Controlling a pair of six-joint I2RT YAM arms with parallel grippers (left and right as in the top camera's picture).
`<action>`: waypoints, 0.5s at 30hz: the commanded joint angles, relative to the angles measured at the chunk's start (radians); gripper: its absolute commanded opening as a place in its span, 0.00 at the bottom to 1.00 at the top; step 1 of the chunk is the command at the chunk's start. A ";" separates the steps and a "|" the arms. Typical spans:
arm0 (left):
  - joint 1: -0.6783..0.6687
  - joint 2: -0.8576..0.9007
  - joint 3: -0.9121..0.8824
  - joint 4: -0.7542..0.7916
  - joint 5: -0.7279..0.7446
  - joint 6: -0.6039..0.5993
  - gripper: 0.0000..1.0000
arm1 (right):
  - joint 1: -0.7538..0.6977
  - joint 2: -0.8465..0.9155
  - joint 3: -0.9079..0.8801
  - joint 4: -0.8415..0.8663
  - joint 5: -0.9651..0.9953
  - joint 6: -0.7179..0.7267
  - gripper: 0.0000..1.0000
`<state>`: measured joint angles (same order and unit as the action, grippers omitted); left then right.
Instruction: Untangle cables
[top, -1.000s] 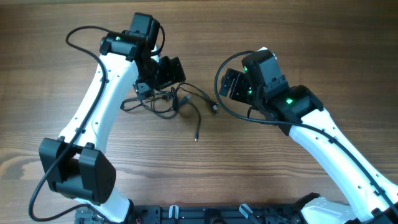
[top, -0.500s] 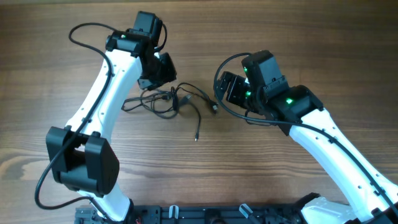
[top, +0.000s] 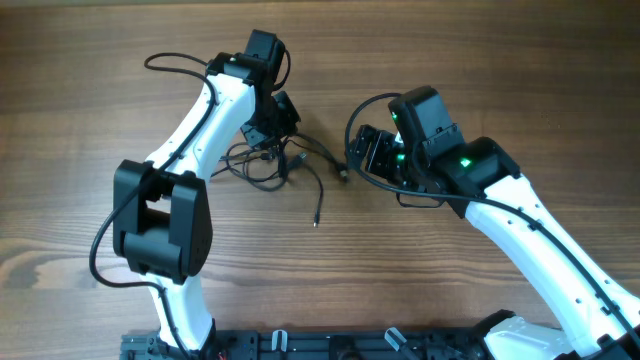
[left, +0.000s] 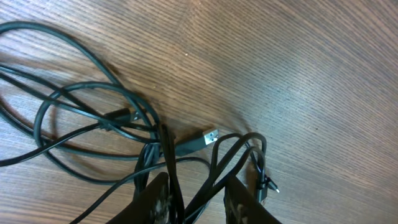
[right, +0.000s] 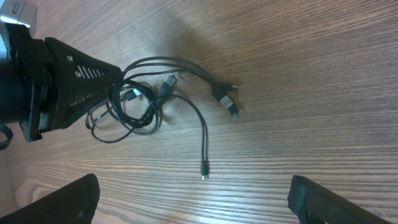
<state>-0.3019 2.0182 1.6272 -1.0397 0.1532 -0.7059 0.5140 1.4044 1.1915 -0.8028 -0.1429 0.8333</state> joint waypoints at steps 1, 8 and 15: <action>-0.002 0.017 0.008 -0.007 -0.017 -0.014 0.29 | -0.001 0.006 0.011 -0.002 -0.016 0.008 1.00; 0.004 0.032 0.008 0.016 -0.016 -0.013 0.18 | -0.001 0.006 0.011 -0.018 -0.016 0.007 1.00; 0.007 -0.042 0.029 -0.035 0.076 -0.106 0.04 | 0.008 0.006 0.011 0.034 -0.022 -0.108 1.00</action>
<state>-0.3000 2.0335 1.6283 -1.0462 0.1654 -0.7204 0.5140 1.4044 1.1915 -0.8062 -0.1497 0.8188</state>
